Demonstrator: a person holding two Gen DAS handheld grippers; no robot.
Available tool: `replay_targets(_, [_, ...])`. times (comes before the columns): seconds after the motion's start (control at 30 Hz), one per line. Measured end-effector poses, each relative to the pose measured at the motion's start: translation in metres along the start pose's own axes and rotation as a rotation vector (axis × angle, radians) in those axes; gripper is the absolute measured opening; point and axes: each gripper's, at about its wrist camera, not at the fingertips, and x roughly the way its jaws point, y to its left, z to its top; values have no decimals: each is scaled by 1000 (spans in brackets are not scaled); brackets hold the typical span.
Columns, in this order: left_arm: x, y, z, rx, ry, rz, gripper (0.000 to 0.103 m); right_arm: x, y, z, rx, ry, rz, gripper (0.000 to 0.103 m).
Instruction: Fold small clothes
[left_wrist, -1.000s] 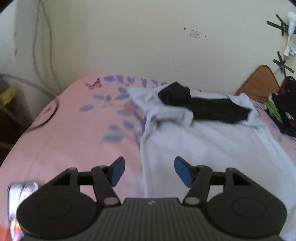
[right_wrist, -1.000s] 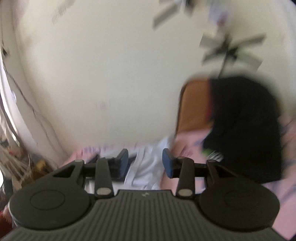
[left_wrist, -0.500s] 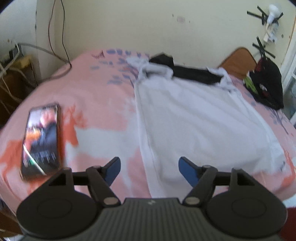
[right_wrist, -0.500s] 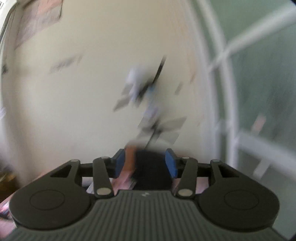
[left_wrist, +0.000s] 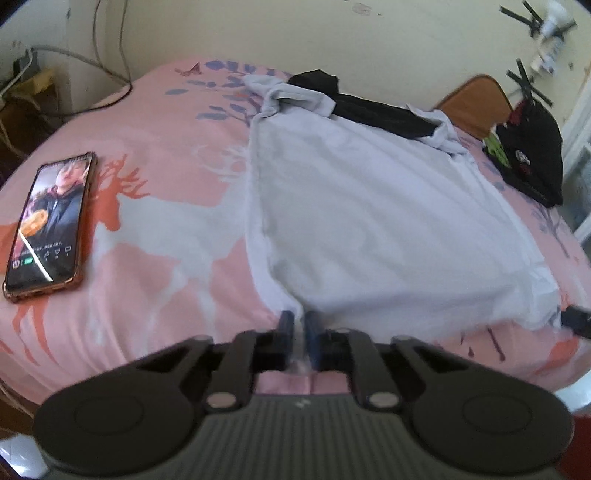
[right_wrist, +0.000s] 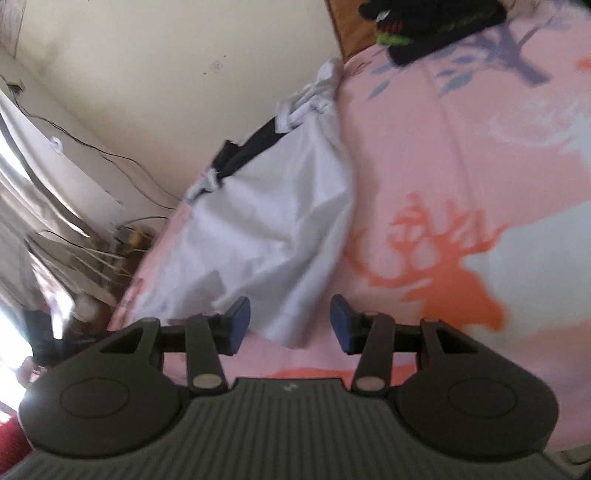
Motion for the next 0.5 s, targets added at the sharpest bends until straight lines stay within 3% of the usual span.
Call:
replay_targets(0.07, [-10,10,2,-35,-23,-5,7,18,8,-2,-37,39,-12,5])
replay_targets(0.13, [-28,18,1,-57,-60,10,7,14,16,0,-82,55,-48,5])
replay_targets(0.3, [-55,33,0,-152,-79,-54,7,-36,14,20,-69,-69,-66,4])
replay_targets(0.5, [-54,31,38,-208,-146,-136,7,-31,30,50,-147,-88,-59,4])
